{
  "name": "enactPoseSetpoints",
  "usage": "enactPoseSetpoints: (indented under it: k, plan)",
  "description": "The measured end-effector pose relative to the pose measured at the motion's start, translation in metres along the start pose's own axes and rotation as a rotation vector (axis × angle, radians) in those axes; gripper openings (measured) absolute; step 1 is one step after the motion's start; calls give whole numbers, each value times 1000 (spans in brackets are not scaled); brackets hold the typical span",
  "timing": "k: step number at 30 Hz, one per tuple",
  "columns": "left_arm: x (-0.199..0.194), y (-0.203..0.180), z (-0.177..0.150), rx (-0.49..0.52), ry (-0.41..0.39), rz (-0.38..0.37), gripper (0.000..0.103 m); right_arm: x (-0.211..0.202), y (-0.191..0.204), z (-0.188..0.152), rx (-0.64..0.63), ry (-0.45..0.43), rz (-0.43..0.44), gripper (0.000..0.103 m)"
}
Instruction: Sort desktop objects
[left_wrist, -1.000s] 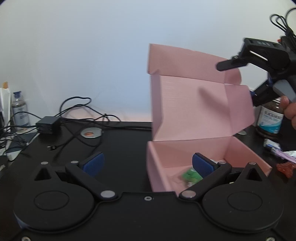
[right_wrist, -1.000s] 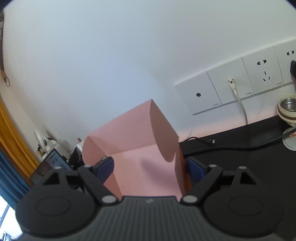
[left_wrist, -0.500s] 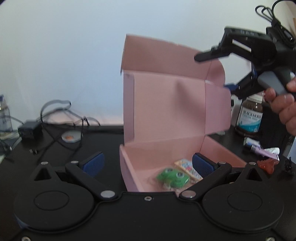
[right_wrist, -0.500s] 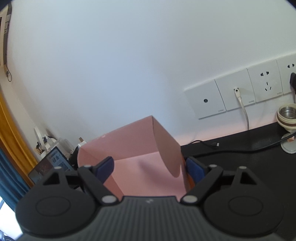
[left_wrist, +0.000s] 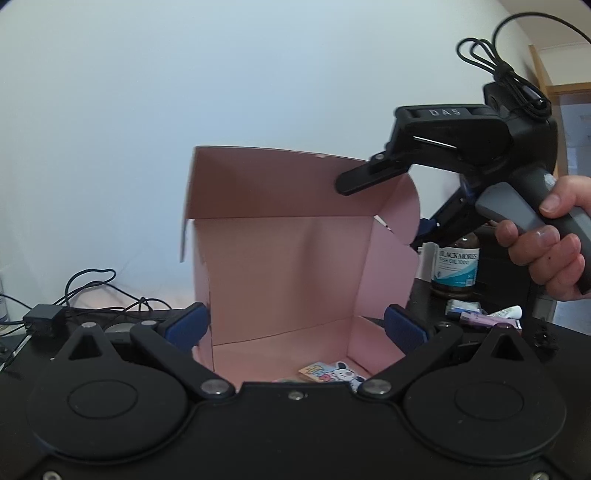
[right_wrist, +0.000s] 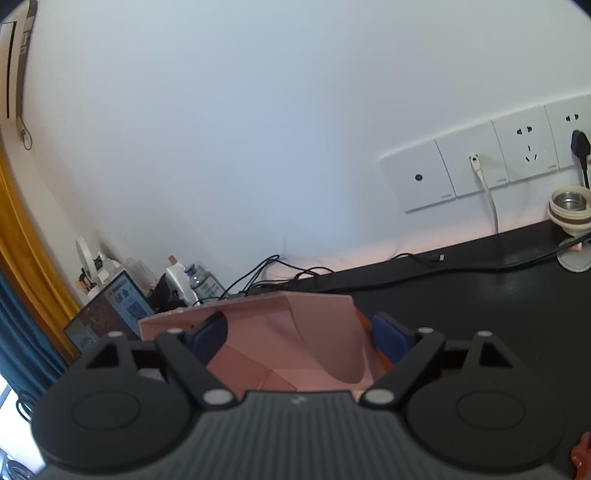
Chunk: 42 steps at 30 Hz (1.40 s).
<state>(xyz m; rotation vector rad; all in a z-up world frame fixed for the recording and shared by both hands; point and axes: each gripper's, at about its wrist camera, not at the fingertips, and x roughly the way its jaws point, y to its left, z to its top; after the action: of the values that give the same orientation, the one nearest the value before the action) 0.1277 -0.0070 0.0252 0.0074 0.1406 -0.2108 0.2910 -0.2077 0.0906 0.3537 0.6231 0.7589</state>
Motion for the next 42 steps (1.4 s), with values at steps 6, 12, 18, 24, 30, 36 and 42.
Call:
enactPoseSetpoints:
  k: [6, 12, 18, 24, 30, 36, 42]
  plan:
    - [7, 3, 0, -34, 35, -1, 103, -3, 3, -5, 4, 6, -8, 86]
    - [7, 4, 1, -47, 33, -3, 103, -14, -2, -13, 42, 14, -14, 86]
    - [0, -3, 1, -22, 35, -20, 103, -23, 4, -23, 44, 31, -20, 86]
    - [2, -7, 0, -18, 37, -10, 103, -26, 10, -29, 40, 40, -43, 87]
    - [-3, -1, 0, -35, 31, -3, 103, -29, 15, -32, 113, 39, -18, 92]
    - [-7, 2, 1, -45, 38, 3, 103, -26, 21, -36, 156, 42, -6, 92]
    - [-8, 2, -1, -33, 67, 3, 103, -20, 15, -43, 169, 34, -27, 92]
